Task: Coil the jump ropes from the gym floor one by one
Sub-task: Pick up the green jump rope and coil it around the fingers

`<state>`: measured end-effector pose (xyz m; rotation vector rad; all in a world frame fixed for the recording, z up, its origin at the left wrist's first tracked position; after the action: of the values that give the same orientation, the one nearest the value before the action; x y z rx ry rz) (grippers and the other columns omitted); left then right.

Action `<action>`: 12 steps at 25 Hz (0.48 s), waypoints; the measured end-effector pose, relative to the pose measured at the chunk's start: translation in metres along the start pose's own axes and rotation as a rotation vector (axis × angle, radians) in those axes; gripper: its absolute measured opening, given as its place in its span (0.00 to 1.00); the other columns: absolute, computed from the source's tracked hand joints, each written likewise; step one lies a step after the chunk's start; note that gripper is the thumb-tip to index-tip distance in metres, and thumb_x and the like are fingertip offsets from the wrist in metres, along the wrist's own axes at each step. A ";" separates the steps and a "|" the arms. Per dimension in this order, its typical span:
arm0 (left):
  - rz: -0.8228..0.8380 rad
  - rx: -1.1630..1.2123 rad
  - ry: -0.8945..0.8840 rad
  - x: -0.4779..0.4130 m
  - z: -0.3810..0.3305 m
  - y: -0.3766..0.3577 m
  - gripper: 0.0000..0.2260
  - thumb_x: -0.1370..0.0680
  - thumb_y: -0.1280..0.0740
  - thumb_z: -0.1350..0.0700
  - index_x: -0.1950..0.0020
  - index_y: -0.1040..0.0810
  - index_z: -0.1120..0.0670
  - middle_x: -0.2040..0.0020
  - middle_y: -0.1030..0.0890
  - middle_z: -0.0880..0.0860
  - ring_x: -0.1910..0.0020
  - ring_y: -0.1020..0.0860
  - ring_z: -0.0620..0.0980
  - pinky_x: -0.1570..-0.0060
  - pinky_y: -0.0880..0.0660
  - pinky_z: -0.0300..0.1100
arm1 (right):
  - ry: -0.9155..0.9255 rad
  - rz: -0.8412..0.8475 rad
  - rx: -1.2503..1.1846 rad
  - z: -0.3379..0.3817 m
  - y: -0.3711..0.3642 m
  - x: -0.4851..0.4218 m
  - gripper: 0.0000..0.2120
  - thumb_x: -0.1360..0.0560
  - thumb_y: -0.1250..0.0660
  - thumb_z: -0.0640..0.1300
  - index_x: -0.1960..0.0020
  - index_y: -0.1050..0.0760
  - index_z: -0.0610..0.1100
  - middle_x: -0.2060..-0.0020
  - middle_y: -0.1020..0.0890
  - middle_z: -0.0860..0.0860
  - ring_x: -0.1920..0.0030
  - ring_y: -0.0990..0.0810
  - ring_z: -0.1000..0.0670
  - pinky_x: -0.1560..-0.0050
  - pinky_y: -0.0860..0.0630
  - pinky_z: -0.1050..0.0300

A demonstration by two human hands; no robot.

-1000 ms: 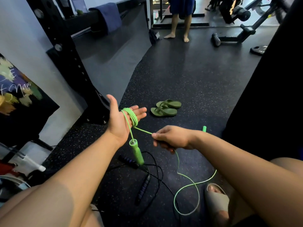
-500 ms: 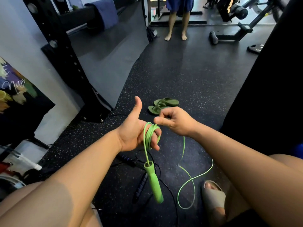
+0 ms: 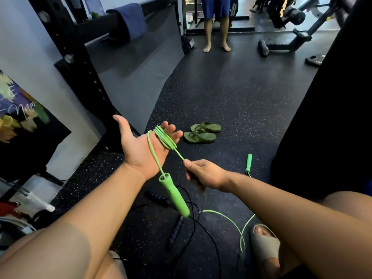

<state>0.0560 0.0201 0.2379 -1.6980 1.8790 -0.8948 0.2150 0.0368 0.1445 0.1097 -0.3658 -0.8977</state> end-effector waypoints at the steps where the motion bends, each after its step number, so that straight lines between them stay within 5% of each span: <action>1: -0.028 0.001 -0.039 -0.002 -0.003 0.003 0.50 0.35 0.53 0.17 0.44 0.24 0.60 0.51 0.18 0.58 0.43 0.20 0.63 0.38 0.23 0.51 | -0.010 0.039 0.033 0.002 -0.001 0.001 0.24 0.17 0.46 0.58 0.63 0.25 0.46 0.74 0.31 0.50 0.75 0.33 0.51 0.68 0.32 0.54; 4: -0.138 -0.041 -0.109 -0.009 -0.011 0.015 0.51 0.32 0.54 0.18 0.37 0.28 0.63 0.47 0.18 0.62 0.36 0.22 0.64 0.36 0.24 0.53 | -0.020 0.126 0.119 0.012 0.000 0.005 0.19 0.17 0.42 0.53 0.60 0.22 0.46 0.75 0.31 0.52 0.74 0.32 0.51 0.62 0.29 0.48; 7: -0.268 -0.300 -0.042 -0.012 -0.002 0.024 0.52 0.29 0.59 0.21 0.35 0.28 0.66 0.46 0.16 0.65 0.41 0.19 0.64 0.33 0.27 0.54 | 0.070 0.096 0.257 0.037 0.010 0.012 0.17 0.17 0.40 0.53 0.57 0.18 0.47 0.74 0.32 0.51 0.73 0.32 0.49 0.67 0.27 0.49; 10: -0.211 -0.666 0.147 -0.006 0.020 0.022 0.52 0.29 0.63 0.23 0.38 0.26 0.66 0.48 0.16 0.66 0.45 0.18 0.64 0.35 0.27 0.53 | 0.153 0.039 0.402 0.062 0.025 0.021 0.17 0.18 0.39 0.55 0.55 0.17 0.47 0.75 0.30 0.53 0.75 0.33 0.53 0.73 0.30 0.58; 12: -0.087 -0.807 0.308 -0.001 0.031 0.016 0.56 0.30 0.67 0.24 0.39 0.24 0.69 0.52 0.17 0.65 0.52 0.17 0.58 0.47 0.22 0.44 | 0.260 -0.022 0.548 0.073 0.036 0.025 0.16 0.19 0.37 0.55 0.56 0.16 0.47 0.74 0.24 0.57 0.74 0.30 0.57 0.70 0.31 0.60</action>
<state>0.0671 0.0163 0.2050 -2.1870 2.6238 -0.4508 0.2298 0.0438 0.2283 0.7296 -0.3592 -0.7735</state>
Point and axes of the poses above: each hand's wrist, its own x-axis away from the middle knuckle, its own y-axis out of the back of the hand, z = x × y, the point moved 3 cm from there along -x, towards the middle knuckle
